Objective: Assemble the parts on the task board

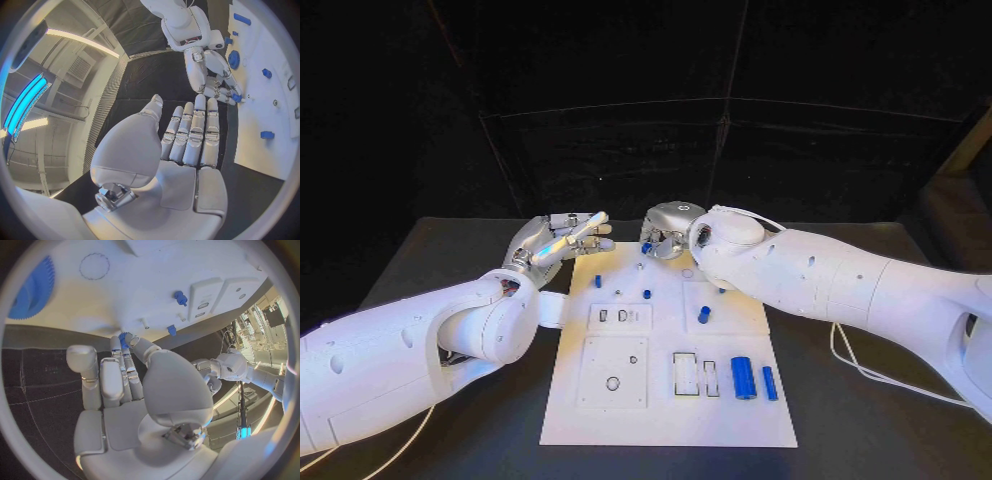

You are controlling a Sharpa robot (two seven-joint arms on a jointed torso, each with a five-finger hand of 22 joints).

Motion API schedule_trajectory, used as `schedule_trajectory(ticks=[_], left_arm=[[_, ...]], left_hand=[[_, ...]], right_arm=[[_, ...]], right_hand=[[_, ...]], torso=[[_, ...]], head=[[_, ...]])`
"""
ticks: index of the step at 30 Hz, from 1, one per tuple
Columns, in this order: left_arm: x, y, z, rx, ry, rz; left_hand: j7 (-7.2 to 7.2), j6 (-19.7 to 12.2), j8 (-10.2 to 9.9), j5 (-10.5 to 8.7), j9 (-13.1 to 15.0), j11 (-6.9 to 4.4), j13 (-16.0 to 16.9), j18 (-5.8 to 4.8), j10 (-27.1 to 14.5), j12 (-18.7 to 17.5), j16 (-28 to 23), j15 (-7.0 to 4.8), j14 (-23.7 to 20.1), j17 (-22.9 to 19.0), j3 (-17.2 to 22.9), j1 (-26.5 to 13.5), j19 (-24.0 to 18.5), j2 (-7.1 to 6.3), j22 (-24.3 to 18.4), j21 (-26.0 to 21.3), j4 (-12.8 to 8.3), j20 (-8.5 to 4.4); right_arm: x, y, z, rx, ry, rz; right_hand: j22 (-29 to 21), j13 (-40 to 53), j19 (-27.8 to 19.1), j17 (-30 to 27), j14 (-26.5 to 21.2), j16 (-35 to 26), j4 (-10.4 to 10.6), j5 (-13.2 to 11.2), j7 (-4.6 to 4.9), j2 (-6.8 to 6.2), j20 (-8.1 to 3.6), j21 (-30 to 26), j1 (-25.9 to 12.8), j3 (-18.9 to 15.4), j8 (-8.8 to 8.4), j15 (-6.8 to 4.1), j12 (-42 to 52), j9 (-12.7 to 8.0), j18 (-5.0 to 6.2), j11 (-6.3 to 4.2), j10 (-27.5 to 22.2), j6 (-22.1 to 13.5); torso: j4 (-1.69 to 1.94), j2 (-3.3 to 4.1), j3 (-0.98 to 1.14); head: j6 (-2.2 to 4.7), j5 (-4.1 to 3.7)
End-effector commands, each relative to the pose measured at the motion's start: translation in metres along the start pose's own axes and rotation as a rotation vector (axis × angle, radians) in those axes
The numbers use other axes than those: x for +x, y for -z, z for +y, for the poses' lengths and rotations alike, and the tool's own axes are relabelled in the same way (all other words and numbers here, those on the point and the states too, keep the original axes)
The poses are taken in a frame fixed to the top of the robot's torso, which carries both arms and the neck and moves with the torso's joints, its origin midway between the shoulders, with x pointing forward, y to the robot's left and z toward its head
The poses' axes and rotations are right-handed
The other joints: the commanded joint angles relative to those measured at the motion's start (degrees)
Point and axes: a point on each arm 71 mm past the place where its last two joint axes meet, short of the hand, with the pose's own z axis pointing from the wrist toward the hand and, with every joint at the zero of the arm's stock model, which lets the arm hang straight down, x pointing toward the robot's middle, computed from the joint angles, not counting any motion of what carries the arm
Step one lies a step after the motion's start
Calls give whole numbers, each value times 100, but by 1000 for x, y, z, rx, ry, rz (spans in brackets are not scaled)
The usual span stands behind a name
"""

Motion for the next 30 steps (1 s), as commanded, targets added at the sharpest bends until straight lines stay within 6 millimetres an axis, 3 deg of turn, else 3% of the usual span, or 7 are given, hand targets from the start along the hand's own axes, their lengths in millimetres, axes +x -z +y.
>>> schedule_trajectory(ticks=[1, 14, 19, 23, 30], left_arm=[[2, -1, -2, 8, 3, 12], [2, -1, -1, 5, 3, 12], [2, -1, -1, 3, 3, 12], [0, -1, -1, 2, 2, 10], [-4, 0, -2, 3, -2, 1]], left_hand=[[9, 23, -43, 12, -6, 18, -5, 81, 37, -24, -30, 6, 31, 9, -19, 9, 39, 39, -11, -23, -12, -4], [12, 19, -51, 13, -7, 21, -6, 81, 33, -34, -38, 7, 33, 12, -24, 9, 44, 39, -15, -31, -16, -3], [12, 19, -51, 13, -7, 21, -6, 81, 33, -34, -38, 7, 33, 12, -24, 9, 44, 39, -15, -31, -16, -3], [12, 19, -51, 13, -7, 21, -6, 81, 33, -34, -38, 7, 33, 12, -24, 9, 44, 39, -15, -31, -16, -3], [13, 16, -59, 12, -8, 23, -7, 80, 30, -42, -45, 8, 34, 15, -30, 6, 48, 39, -19, -39, -19, -3]], right_arm=[[2, -1, 1, 6, 15, 25], [1, -4, 1, 19, 20, 9], [-1, -2, 0, 17, 18, -14], [-4, 6, -5, 16, 14, -39], [-19, 31, -24, 42, -45, -97]], right_hand=[[8, -8, -9, 9, 230, 38, 48, -20, 25, -63, 42, 40, -18, 7, -13, 33, -45, -2, -67, 26, -55, -2], [-137, -37, -197, -121, 171, -6, 206, -57, 106, -303, 149, -19, -57, 60, -65, 153, -104, -27, -36, 167, -669, -472], [-250, -31, -294, -259, 119, -81, 269, -74, 144, -410, 195, -75, -32, -10, -71, 190, -78, -32, -8, 212, -992, -857], [-223, -10, -289, -242, 125, -59, 309, 79, 168, -404, 206, -49, 6, -13, -19, 195, 22, -3, -11, 220, -919, -787], [-98, 32, -227, -238, 128, -44, 401, 84, 189, -443, 198, 43, -37, -46, 11, 174, 206, 11, -27, 190, -640, -689]], torso=[[13, 6, -1], [-7, 8, 0], [-15, 8, 5], [-16, 11, 12], [-59, -1, 16]], head=[[-7, -4], [0, 15], [-4, 11], [7, 3], [44, -1]])
